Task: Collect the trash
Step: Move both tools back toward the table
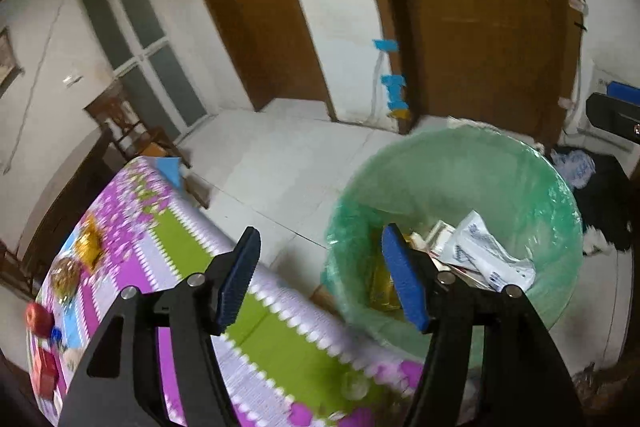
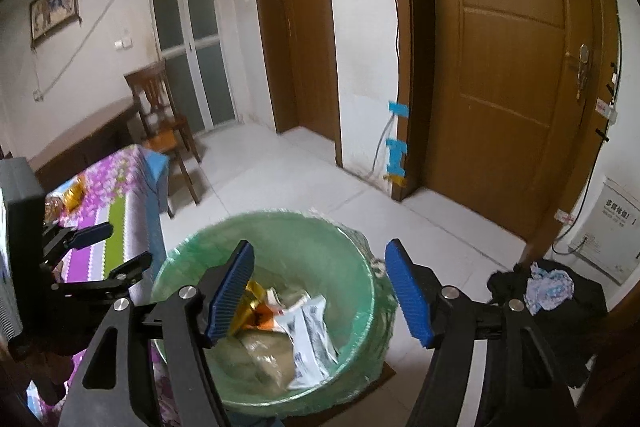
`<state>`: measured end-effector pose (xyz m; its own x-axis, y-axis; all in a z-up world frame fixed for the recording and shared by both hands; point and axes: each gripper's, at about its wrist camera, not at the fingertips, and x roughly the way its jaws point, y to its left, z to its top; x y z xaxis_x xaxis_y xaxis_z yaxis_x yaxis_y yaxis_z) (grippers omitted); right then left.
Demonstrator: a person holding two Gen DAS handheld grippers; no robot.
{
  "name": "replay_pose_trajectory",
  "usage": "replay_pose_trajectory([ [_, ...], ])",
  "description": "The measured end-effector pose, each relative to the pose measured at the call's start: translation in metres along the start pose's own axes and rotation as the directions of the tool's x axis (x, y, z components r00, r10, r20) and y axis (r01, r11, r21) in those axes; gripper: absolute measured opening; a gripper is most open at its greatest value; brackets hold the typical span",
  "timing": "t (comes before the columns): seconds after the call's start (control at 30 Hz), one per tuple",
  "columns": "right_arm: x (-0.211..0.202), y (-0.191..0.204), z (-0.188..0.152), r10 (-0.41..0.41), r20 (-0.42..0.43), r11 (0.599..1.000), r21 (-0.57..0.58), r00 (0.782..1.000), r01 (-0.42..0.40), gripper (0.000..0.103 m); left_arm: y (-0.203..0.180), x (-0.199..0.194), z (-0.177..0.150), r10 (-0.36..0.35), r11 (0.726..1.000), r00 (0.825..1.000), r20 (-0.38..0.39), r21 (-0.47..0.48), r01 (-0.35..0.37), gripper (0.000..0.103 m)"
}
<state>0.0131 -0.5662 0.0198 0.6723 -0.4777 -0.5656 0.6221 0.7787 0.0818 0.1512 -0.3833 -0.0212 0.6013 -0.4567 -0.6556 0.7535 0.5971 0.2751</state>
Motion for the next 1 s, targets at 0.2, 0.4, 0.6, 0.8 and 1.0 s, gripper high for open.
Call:
replay_pose_trajectory([
  [0.2, -0.011, 0.028, -0.018, 0.02, 0.102, 0.999, -0.028, 0.995, -0.017, 0.072, 0.04, -0.03, -0.023, 0.124, 0.986, 0.99, 0.065, -0.121, -0.115, 0.063],
  [0.4, -0.007, 0.073, -0.038, 0.086, 0.145, 0.994, -0.072, 0.986, -0.077, 0.08, 0.083, -0.062, -0.047, 0.18, 0.952, 0.98, 0.084, -0.266, -0.152, 0.066],
  [0.6, 0.001, 0.131, -0.048, 0.192, 0.122, 0.972, -0.16, 0.974, -0.172, 0.086, 0.134, -0.094, -0.081, 0.228, 0.907, 0.97, 0.087, -0.382, -0.179, 0.068],
  [0.8, -0.002, 0.197, -0.054, 0.342, 0.104, 0.908, -0.293, 0.934, -0.3, 0.096, 0.189, -0.123, -0.122, 0.29, 0.847, 0.956, 0.051, -0.477, -0.232, 0.07],
  [1.0, -0.002, 0.261, -0.055, 0.455, 0.007, 0.807, -0.426, 0.891, -0.409, 0.098, 0.263, -0.151, -0.181, 0.38, 0.74, 0.924, -0.05, -0.582, -0.336, 0.071],
])
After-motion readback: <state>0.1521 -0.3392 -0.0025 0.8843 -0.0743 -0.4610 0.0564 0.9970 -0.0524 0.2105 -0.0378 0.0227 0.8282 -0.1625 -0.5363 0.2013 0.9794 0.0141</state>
